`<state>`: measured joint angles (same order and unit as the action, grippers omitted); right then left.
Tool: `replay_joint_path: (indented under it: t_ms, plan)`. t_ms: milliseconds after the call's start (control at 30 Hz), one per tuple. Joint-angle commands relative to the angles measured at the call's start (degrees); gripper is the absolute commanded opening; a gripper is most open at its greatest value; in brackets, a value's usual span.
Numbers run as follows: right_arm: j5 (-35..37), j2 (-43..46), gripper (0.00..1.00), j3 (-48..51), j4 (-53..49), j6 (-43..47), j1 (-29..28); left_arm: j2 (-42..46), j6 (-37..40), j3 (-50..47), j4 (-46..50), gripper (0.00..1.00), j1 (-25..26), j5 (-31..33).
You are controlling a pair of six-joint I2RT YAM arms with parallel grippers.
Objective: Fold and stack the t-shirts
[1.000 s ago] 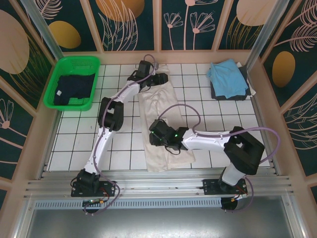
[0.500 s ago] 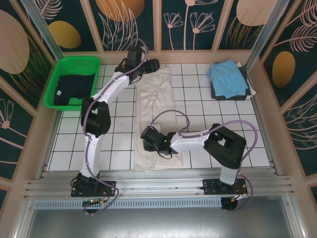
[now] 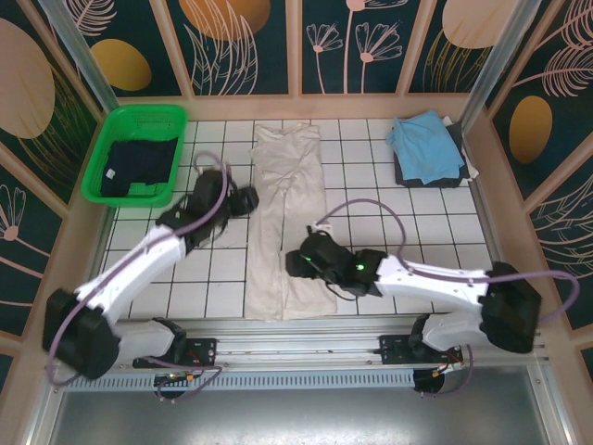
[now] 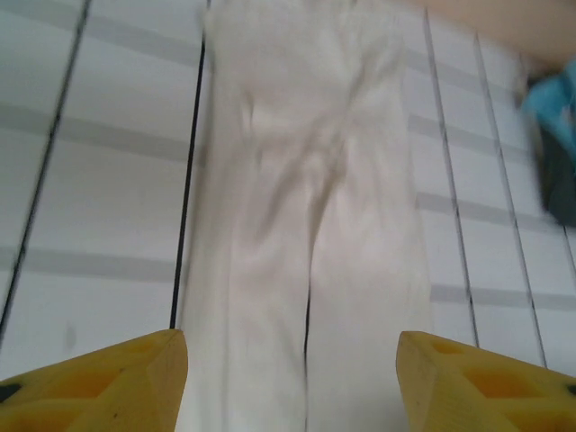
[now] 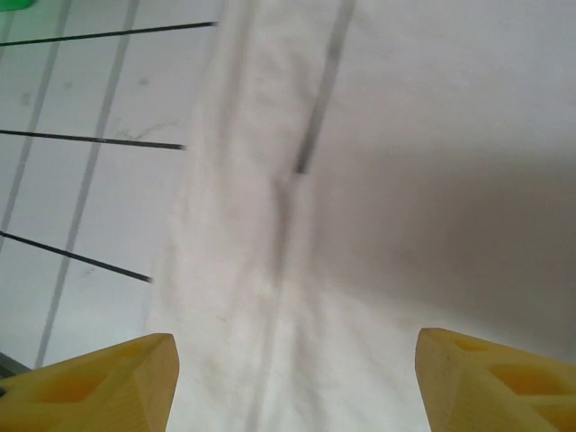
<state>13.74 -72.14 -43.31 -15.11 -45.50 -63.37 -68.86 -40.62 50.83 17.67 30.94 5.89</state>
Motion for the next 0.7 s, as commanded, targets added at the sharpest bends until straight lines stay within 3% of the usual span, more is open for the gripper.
replay_joint_path:
  t_ms: [0,167,333,500,667]
  plan:
    - [-2.06,4.25,0.71,7.4,-9.57,-5.09,2.0,6.49,-11.8,-13.17,7.25,0.59,3.39,1.48]
    - [-9.25,6.49,0.67,10.72,-11.9,-6.27,2.09,18.39,-27.26,-29.31,11.58,0.54,13.98,-1.03]
    - [-12.65,5.4,0.64,11.49,-9.78,-5.78,1.67,27.71,-36.61,-34.66,9.06,0.49,23.18,-1.38]
    - [-13.77,2.59,0.63,10.53,-11.03,-5.05,1.59,16.56,-36.07,-34.08,-1.11,0.49,28.86,-3.32]
    - [-13.29,1.2,0.6,10.56,-10.89,-4.52,1.61,9.02,-32.82,-30.76,-0.56,0.5,30.92,-2.65]
